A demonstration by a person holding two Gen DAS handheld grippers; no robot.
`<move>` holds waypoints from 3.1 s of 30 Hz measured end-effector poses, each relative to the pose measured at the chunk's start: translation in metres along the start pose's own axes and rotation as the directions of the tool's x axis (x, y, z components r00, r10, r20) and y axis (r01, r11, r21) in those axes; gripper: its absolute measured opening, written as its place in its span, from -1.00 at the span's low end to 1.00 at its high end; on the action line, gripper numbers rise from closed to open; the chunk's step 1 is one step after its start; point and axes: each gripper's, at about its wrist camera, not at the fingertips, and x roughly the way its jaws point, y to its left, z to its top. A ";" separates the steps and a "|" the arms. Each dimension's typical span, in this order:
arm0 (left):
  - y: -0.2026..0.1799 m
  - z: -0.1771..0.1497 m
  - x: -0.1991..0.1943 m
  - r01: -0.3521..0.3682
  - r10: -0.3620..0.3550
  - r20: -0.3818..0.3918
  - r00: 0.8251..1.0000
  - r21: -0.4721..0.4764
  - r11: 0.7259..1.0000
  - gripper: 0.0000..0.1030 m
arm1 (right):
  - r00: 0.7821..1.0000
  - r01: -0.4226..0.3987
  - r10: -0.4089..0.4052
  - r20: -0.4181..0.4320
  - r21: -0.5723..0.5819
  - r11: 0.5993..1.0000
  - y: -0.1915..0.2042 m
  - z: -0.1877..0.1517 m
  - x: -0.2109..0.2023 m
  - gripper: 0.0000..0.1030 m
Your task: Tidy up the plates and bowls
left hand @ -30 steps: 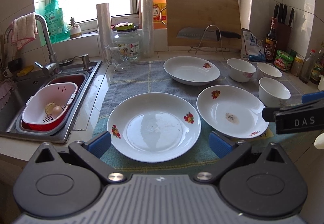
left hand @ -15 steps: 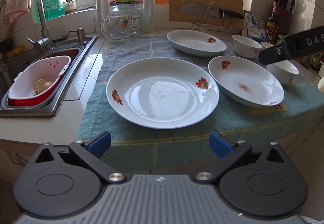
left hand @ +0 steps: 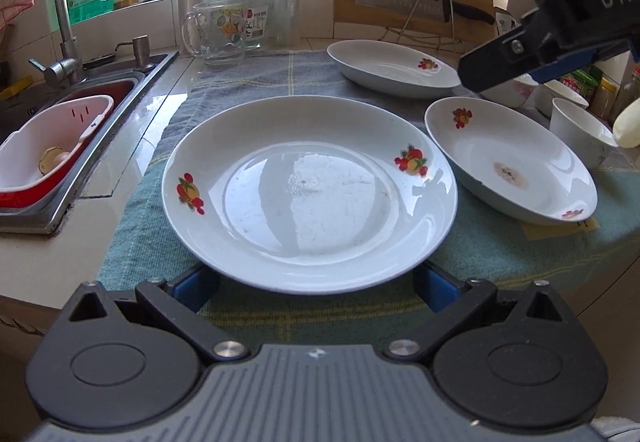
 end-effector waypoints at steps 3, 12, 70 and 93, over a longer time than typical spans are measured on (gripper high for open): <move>-0.001 0.003 0.004 -0.013 0.013 0.001 1.000 -0.012 1.000 0.99 | 0.997 -0.074 0.074 -0.014 -0.041 0.996 0.001 0.012 0.017 1.00; -0.005 0.008 0.009 -0.047 0.048 -0.025 0.999 0.002 0.999 1.00 | 0.955 -0.290 0.278 -0.106 -0.122 0.949 0.000 0.050 0.080 1.00; 0.038 0.061 0.036 0.027 -0.029 0.023 0.999 0.086 0.996 0.96 | 0.741 -0.655 0.578 -0.342 -0.183 0.733 -0.012 0.148 0.192 0.53; 0.060 0.089 0.083 0.021 -0.022 0.009 1.000 0.146 0.989 0.96 | 0.778 -0.603 0.546 -0.311 -0.126 0.788 -0.030 0.168 0.243 0.53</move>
